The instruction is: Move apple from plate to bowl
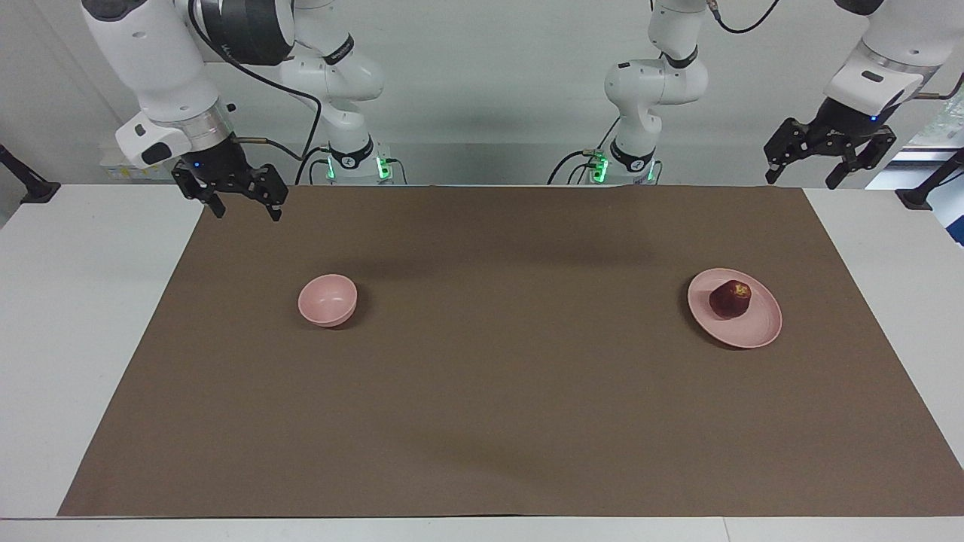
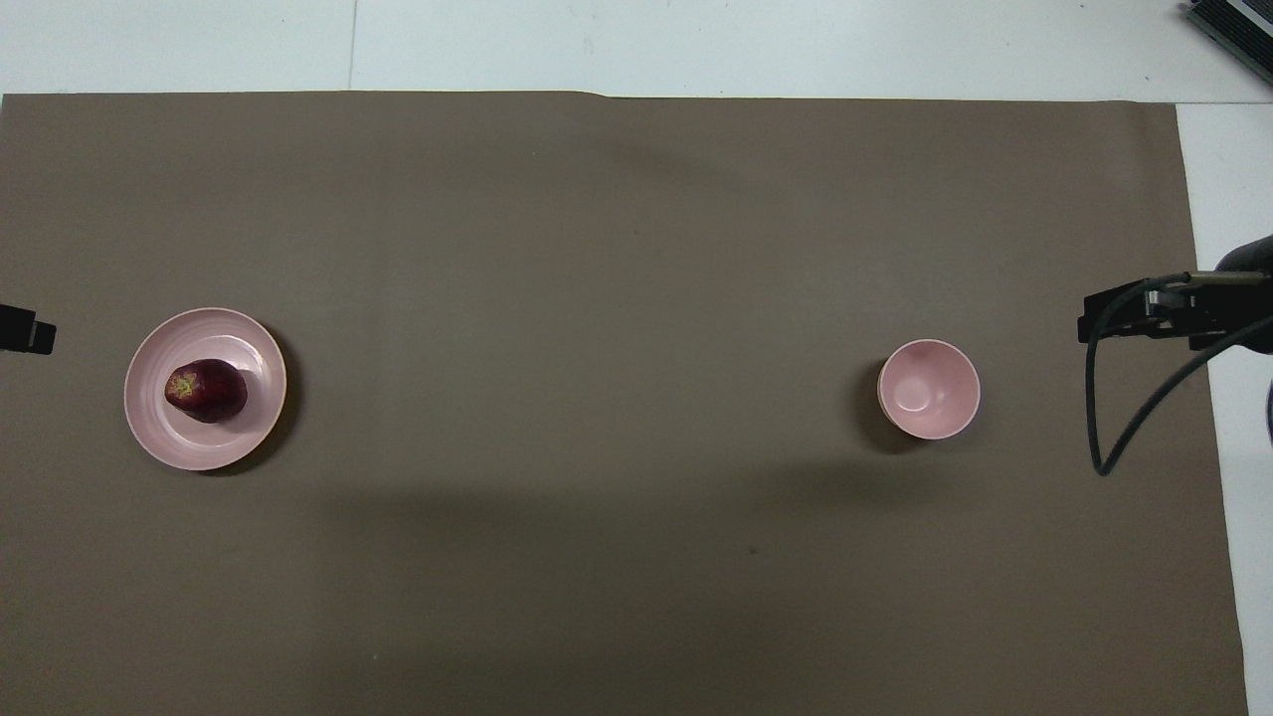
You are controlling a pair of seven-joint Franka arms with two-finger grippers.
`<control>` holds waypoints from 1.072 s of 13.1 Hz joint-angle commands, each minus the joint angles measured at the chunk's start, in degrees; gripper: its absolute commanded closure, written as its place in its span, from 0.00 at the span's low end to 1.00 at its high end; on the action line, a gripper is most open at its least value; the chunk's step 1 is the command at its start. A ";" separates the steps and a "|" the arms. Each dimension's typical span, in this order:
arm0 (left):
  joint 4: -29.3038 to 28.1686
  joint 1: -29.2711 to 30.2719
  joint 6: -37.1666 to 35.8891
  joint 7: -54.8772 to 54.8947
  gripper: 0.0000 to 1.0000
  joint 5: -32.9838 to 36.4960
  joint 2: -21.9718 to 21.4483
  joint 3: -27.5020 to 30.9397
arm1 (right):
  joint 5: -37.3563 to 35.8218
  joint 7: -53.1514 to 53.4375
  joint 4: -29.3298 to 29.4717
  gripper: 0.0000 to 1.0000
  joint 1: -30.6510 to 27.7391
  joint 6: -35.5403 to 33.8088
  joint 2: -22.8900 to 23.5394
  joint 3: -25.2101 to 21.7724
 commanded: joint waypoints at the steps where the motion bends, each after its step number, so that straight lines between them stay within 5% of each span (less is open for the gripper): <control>1: 2.16 0.04 -0.37 -0.11 0.00 -0.27 1.11 0.23 | 0.04 0.43 -0.22 0.00 -0.33 0.10 -0.52 0.40; 14: 1.54 -0.05 -0.37 -0.37 0.00 -0.01 0.23 0.05 | 0.48 0.26 -0.22 0.00 0.11 -0.43 -0.52 0.40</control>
